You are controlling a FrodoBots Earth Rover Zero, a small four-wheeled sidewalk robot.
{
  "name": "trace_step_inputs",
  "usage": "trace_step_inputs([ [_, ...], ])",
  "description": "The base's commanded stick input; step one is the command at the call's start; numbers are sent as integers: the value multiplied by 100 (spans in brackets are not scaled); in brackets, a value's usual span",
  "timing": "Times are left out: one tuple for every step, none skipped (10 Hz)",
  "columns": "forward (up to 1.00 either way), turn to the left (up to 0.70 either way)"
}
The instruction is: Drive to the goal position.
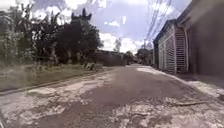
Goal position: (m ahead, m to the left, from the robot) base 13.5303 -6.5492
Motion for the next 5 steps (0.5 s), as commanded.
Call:
trace_step_inputs([
  [70,0],
  [70,0],
  [70,0],
  [70,0],
  [70,0],
])
